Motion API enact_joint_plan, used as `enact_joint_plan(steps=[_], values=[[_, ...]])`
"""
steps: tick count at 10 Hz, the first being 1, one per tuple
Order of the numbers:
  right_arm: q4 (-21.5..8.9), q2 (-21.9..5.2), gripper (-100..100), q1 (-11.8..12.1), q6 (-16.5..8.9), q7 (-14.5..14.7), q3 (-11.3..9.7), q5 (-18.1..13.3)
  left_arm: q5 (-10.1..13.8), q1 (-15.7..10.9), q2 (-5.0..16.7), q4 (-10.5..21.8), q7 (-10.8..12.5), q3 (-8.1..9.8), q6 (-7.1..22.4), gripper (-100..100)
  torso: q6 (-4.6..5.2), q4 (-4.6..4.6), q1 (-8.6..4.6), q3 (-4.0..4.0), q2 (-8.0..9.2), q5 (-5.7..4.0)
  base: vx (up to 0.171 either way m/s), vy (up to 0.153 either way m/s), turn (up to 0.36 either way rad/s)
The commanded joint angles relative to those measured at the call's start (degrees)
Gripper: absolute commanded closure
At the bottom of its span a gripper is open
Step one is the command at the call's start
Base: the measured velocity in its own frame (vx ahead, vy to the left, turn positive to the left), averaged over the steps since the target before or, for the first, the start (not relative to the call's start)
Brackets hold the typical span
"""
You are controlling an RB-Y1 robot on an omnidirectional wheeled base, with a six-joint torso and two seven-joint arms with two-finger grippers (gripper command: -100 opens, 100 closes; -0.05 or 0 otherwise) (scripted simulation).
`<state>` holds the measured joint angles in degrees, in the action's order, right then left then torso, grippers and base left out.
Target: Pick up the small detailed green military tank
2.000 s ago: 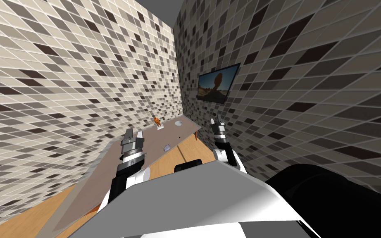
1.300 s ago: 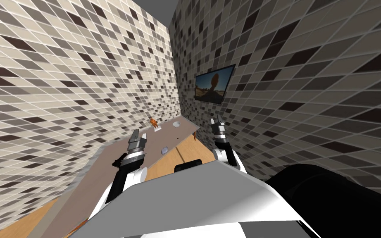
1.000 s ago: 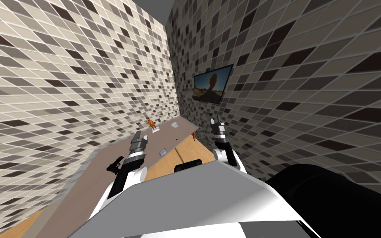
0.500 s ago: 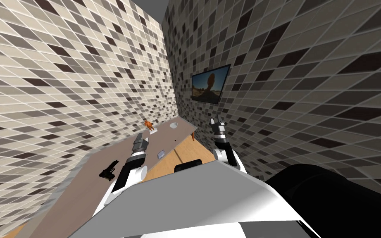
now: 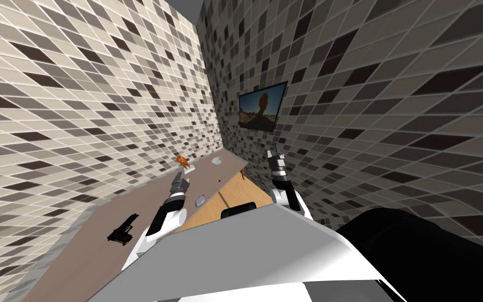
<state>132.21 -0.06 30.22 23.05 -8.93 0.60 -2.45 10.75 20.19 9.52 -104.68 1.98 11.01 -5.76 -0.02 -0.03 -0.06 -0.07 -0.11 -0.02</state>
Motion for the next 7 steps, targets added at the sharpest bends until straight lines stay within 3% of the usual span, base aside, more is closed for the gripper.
enact_joint_plan(steps=[1,4,6,7], values=[[0.0,0.0,0,0.0,0.0,0.0,0.0,0.0,1.2,-1.6,0.5,2.9,1.1,0.90,1.9,-100,0.00,0.00,0.00,0.00,0.00,0.00,0.026,-0.018,-0.101],[0.0,0.0,0,0.0,0.0,0.0,0.0,0.0,2.2,-2.8,0.6,6.6,2.0,1.63,3.9,-100,0.02,0.00,-0.01,-0.02,-0.04,0.00,0.034,-0.013,-0.068],[0.0,0.0,0,0.0,0.0,0.0,0.0,0.0,4.2,-5.3,1.0,10.9,3.8,3.15,7.4,-100,0.02,0.00,0.01,-0.02,-0.03,0.00,0.046,-0.016,-0.146],[0.0,0.0,0,0.0,0.0,0.0,0.0,0.0,4.2,-5.3,1.0,12.1,3.8,3.15,8.0,-100,0.02,-0.01,-0.04,-0.04,-0.08,-0.01,0.042,-0.020,-0.054]])
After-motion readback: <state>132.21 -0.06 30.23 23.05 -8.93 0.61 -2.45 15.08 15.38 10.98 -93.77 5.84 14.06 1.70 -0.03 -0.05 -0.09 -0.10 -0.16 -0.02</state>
